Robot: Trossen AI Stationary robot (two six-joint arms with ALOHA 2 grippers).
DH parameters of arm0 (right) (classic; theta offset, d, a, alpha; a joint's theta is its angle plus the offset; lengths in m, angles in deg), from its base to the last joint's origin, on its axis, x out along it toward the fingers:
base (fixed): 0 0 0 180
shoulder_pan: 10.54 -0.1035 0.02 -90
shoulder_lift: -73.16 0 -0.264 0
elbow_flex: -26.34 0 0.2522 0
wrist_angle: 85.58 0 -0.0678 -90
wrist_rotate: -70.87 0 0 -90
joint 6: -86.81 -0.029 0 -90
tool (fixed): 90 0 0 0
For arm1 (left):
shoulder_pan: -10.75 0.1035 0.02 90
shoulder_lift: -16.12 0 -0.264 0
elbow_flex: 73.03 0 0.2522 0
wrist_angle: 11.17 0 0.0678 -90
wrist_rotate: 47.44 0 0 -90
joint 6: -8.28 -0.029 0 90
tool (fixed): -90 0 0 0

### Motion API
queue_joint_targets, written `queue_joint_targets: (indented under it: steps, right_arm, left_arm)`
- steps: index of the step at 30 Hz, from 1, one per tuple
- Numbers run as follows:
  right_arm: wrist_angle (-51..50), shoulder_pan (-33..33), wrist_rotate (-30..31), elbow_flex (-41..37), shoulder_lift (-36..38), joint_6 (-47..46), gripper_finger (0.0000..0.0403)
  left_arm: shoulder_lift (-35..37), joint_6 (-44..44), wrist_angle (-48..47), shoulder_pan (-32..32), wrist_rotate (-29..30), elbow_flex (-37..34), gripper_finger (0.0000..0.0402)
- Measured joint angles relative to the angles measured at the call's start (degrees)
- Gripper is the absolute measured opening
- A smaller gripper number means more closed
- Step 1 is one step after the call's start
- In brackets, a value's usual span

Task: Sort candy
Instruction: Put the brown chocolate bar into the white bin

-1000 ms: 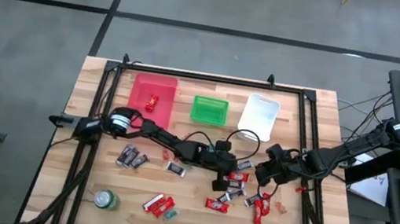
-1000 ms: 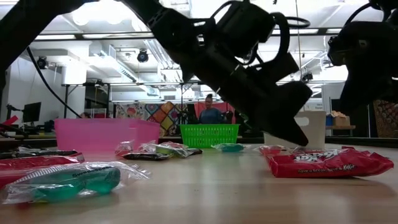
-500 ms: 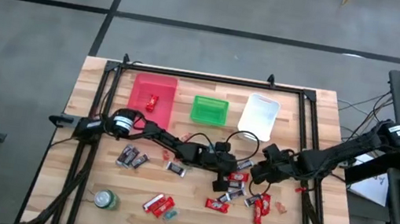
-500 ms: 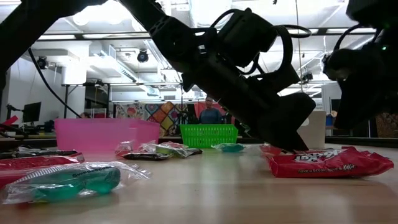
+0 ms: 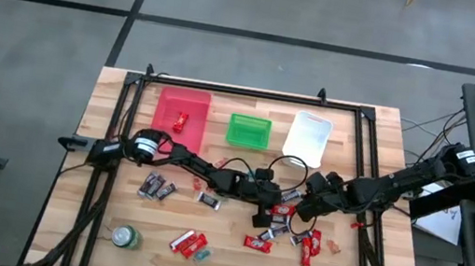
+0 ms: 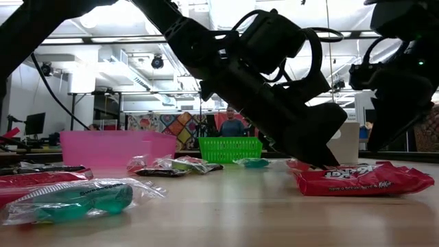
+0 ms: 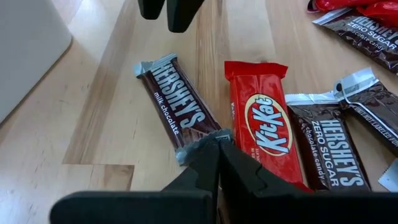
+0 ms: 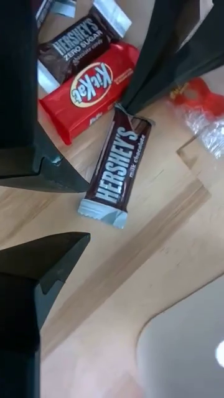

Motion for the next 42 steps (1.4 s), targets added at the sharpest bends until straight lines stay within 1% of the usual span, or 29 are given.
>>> queue_joint_targets:
  steps: [3,5,6,9,12,15,19,23,26,31,37,42]
  right_arm:
    - [0.0,0.0,0.7,0.1,0.0,0.2,0.0109]
    - [0.0,0.0,-1.9,0.1,0.0,0.0,0.0111]
    - [0.0,0.0,-3.1,0.1,0.0,1.3,0.0112]
    - [0.4,0.0,-5.0,0.1,0.0,6.9,0.0112]
    - [1.8,0.0,-4.9,0.1,0.0,10.4,0.0112]
    - [4.1,0.0,-4.1,0.1,0.0,18.3,0.0112]
    - [4.6,0.0,-3.0,0.1,0.0,28.9,0.0109]
    - [5.1,0.0,-2.9,0.2,0.0,31.3,0.0110]
    - [5.1,0.0,-3.4,0.2,0.0,30.0,0.0127]
    - [7.7,0.0,-3.1,0.2,-0.4,30.6,0.0174]
    - [10.5,0.0,-2.9,0.2,-0.4,38.4,0.0218]
    - [11.1,0.4,-2.6,0.2,-2.3,44.0,0.0227]
  left_arm:
    - [0.0,0.0,-0.1,0.0,0.0,-0.2,0.0000]
    - [0.0,0.0,-0.2,0.0,0.0,-0.3,0.0000]
    - [0.0,0.0,-0.2,0.0,0.0,-0.3,0.0000]
    - [0.0,-0.1,-0.2,0.0,0.0,-0.3,0.0000]
    - [0.0,-0.5,-0.4,0.0,0.0,-0.4,0.0000]
    - [0.0,-0.5,-0.5,0.0,0.0,-0.4,0.0000]
    - [0.1,-0.5,-1.2,0.0,0.0,-0.4,0.0000]
    - [0.2,-0.6,-2.0,0.0,0.0,-0.4,0.0000]
    - [0.4,-0.9,-2.6,0.1,0.0,-0.4,0.0000]
    - [0.7,-1.1,-3.1,0.1,0.0,-0.4,0.0000]
    - [0.8,-1.6,-3.4,0.1,0.0,-0.4,0.0000]
    - [0.8,-1.6,-3.4,0.1,0.0,-0.5,0.0000]
